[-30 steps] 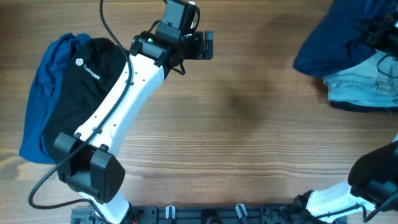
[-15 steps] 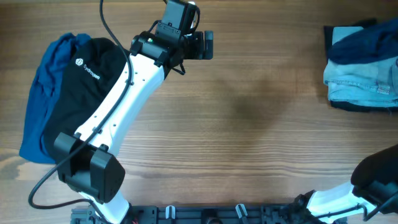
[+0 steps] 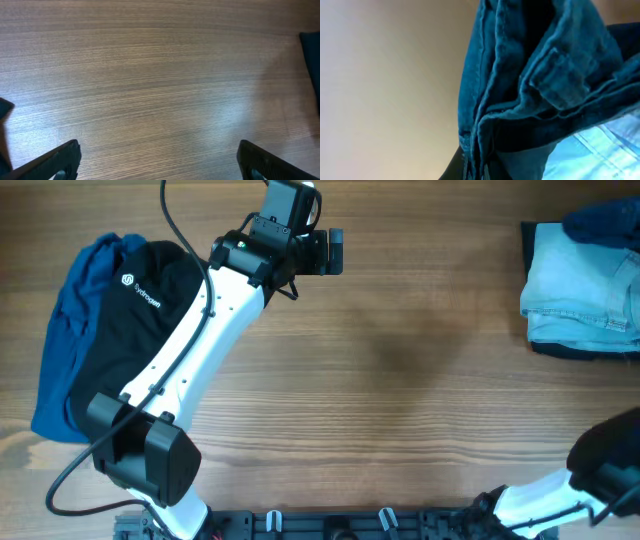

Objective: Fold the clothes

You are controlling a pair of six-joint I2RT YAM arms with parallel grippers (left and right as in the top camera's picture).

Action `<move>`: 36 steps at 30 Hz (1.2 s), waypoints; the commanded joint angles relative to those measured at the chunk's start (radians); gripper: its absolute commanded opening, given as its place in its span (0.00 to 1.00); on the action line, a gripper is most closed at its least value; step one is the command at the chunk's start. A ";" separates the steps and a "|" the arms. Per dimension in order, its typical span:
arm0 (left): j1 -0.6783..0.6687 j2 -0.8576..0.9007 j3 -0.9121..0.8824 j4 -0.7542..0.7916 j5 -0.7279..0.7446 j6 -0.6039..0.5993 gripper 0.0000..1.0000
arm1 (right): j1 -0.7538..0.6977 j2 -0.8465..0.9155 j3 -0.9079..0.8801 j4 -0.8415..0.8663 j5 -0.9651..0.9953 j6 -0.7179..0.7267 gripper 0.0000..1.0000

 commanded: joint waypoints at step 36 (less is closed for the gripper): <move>0.010 0.011 0.000 0.039 -0.002 0.021 1.00 | 0.019 0.175 0.007 -0.139 -0.071 0.002 0.04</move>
